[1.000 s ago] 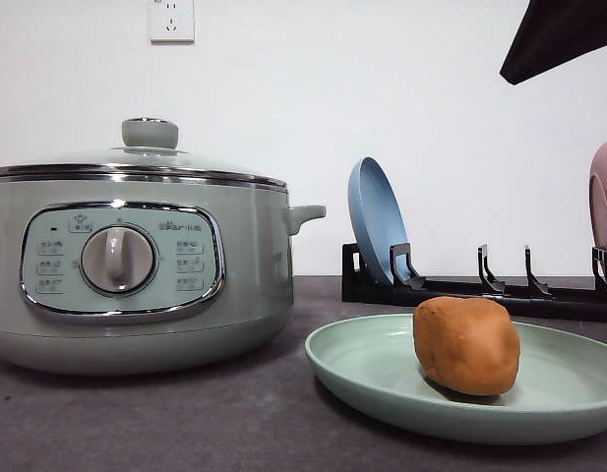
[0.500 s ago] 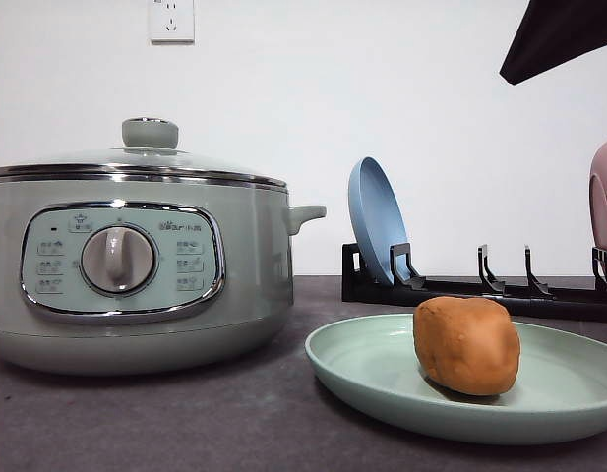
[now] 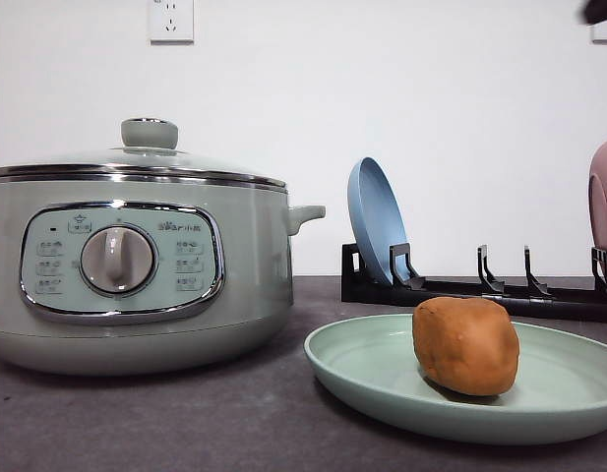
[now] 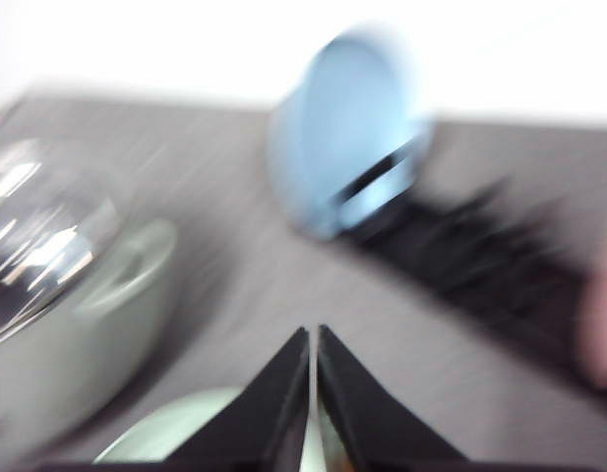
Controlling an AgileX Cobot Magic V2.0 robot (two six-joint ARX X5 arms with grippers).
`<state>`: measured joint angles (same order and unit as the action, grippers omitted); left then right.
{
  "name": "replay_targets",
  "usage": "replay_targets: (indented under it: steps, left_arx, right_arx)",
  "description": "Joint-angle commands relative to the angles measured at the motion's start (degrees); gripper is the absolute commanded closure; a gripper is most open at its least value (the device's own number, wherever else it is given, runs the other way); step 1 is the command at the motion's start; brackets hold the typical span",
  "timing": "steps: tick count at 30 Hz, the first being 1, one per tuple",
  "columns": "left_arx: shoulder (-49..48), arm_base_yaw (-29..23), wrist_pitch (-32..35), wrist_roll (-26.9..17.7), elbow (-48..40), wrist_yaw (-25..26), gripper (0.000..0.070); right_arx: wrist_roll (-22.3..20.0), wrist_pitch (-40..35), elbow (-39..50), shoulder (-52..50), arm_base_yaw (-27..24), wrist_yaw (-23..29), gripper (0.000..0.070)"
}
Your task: Transfer potato from steamer to green plate
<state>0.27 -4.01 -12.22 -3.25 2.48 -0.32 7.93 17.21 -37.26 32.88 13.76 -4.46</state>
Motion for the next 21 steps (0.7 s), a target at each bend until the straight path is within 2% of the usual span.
replay_targets:
  steps: [1, 5, 10, 21]
  left_arx:
    - [-0.1, -0.1, -1.4, 0.5, -0.8, -0.1, 0.0691]
    - [-0.1, -0.1, -1.4, 0.6, -0.8, -0.1, 0.0691]
    - [-0.1, -0.1, -1.4, 0.5, -0.8, -0.1, 0.0691]
    - [-0.1, -0.1, -1.4, 0.6, -0.8, -0.1, 0.0691]
  right_arx:
    - [-0.6, -3.8, 3.3, -2.7, -2.8, 0.0, 0.0700]
    - [-0.7, -12.8, 13.0, -10.6, -8.9, 0.0, 0.0700]
    - [-0.7, -20.5, 23.9, -19.4, -12.9, 0.0, 0.0700]
    - [-0.7, -21.0, 36.5, -29.7, -13.8, 0.0, 0.0700]
